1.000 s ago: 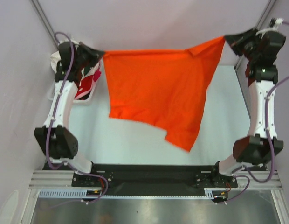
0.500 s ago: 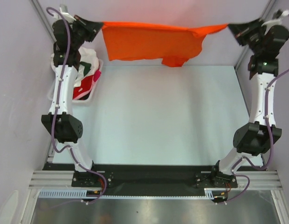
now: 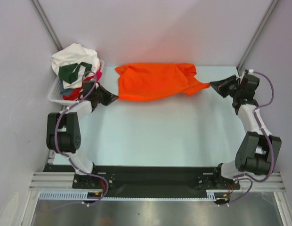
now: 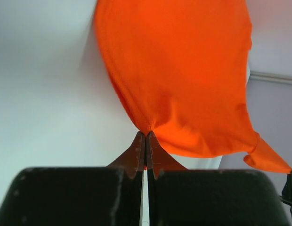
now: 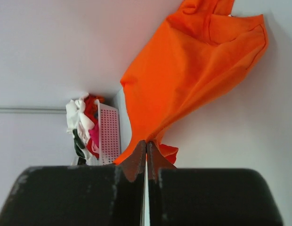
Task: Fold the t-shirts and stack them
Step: Flatten the tshirt out
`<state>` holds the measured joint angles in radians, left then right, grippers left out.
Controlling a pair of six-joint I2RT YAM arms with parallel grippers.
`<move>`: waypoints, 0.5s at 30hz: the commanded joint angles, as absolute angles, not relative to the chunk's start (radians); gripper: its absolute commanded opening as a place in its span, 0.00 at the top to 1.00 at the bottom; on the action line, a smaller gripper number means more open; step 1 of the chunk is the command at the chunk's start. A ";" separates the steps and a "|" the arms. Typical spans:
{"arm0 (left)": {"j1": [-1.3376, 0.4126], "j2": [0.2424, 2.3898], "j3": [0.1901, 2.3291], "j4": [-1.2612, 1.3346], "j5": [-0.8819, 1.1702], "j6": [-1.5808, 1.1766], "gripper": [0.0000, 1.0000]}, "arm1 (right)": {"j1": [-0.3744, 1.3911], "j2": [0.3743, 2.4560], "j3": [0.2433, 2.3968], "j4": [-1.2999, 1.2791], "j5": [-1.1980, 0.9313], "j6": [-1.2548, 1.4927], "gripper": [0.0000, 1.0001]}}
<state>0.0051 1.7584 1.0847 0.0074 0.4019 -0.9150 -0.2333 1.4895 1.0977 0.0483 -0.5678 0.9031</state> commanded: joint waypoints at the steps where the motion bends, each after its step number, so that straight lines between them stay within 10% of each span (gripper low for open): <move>1: -0.021 1.591 0.991 0.173 0.448 -0.877 1.00 | -0.236 1.337 0.973 0.101 -0.549 0.856 1.00; 15: -0.043 1.176 0.401 0.216 0.448 -0.850 1.00 | -0.250 0.654 0.494 -0.236 -0.341 0.761 1.00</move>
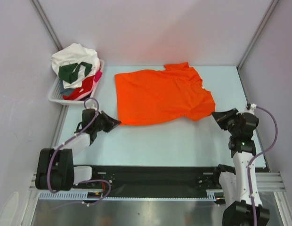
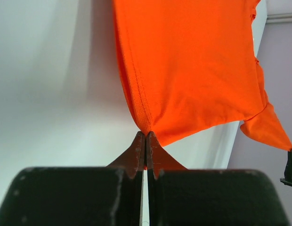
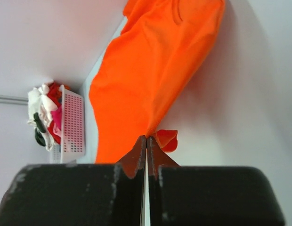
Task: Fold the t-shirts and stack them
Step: Flatten the tshirt out, then fold the tshirt
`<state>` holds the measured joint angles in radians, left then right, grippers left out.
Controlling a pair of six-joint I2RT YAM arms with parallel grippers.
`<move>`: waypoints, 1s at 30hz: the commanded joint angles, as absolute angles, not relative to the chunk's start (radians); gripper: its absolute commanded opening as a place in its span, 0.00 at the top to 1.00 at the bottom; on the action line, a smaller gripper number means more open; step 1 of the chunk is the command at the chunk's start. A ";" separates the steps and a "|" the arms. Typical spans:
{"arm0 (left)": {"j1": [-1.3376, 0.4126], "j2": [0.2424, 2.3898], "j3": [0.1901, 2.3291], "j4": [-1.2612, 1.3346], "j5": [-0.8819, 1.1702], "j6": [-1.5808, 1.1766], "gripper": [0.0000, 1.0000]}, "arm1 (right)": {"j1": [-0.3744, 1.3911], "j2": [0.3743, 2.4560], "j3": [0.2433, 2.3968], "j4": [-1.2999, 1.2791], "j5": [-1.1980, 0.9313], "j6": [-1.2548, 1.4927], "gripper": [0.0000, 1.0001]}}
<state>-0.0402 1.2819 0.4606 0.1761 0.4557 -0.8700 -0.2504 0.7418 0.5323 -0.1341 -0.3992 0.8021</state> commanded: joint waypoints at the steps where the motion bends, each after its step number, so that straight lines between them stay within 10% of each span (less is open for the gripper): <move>1: -0.043 1.154 0.379 0.212 0.442 -0.851 1.00 | -0.249 0.632 0.485 -0.251 -0.334 0.756 1.00; 12: -0.043 1.063 0.291 0.207 0.420 -0.902 1.00 | -0.224 0.641 0.466 -0.269 -0.293 0.700 1.00; 30: -0.043 1.331 0.557 0.201 0.416 -0.982 1.00 | -0.091 1.319 0.916 -0.071 -0.160 0.666 1.00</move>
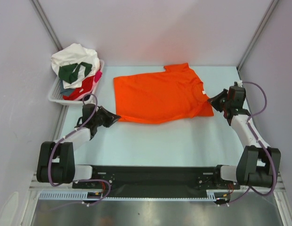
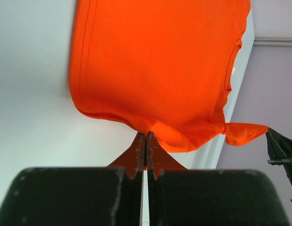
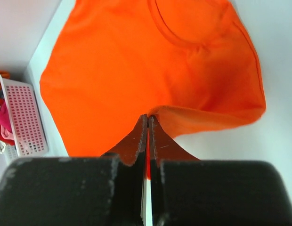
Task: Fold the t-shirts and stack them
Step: Fold the tshirt
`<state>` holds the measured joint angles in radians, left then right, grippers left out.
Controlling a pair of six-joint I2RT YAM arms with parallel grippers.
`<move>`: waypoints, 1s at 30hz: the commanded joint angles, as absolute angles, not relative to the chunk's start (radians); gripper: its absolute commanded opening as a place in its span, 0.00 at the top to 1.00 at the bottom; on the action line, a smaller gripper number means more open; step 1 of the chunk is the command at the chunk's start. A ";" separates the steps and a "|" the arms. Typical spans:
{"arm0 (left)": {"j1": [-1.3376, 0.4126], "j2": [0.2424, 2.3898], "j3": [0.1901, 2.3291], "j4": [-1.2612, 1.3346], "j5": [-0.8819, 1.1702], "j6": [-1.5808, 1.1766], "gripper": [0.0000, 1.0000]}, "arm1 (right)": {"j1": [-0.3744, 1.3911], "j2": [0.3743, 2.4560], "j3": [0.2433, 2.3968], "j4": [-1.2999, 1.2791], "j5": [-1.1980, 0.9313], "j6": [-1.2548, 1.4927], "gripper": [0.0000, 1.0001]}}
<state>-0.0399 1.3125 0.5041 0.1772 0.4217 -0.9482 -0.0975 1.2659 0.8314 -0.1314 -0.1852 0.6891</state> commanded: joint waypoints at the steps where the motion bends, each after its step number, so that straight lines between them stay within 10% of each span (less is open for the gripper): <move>1: -0.043 1.339 0.571 0.199 0.411 -0.992 1.00 | -0.089 1.344 0.937 -0.074 -0.158 0.666 1.00; 30: -0.009 1.565 0.663 0.405 0.324 -1.215 1.00 | -0.009 1.939 1.546 -0.172 -0.144 0.606 1.00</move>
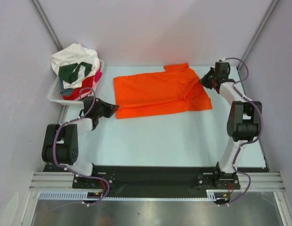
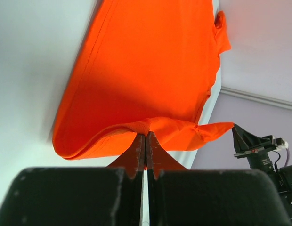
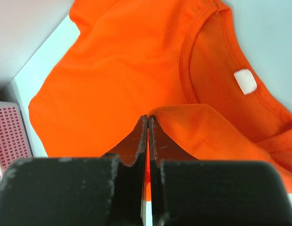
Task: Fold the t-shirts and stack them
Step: Fold the tshirt
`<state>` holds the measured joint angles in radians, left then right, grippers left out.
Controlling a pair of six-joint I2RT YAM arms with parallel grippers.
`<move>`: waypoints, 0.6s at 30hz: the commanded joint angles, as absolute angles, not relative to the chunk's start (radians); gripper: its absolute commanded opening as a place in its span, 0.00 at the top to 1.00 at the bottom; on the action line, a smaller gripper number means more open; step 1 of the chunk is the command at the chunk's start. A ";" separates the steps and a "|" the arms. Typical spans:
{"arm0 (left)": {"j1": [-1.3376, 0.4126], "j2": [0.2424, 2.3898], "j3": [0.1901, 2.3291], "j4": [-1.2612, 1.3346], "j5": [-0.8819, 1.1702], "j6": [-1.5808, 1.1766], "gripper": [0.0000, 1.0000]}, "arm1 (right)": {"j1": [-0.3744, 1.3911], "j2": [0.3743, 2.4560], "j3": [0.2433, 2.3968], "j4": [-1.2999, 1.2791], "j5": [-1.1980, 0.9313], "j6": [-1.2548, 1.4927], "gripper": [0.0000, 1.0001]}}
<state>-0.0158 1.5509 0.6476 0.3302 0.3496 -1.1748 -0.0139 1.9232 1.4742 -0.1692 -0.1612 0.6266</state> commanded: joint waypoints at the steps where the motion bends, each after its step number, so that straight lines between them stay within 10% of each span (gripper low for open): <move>1: -0.009 1.572 0.667 0.406 0.322 -1.216 1.00 | -0.008 1.947 1.554 -0.173 -0.146 0.604 1.00; 18: -0.008 1.684 0.689 0.518 0.324 -1.287 1.00 | 0.021 2.121 1.795 -0.253 -0.143 0.577 1.00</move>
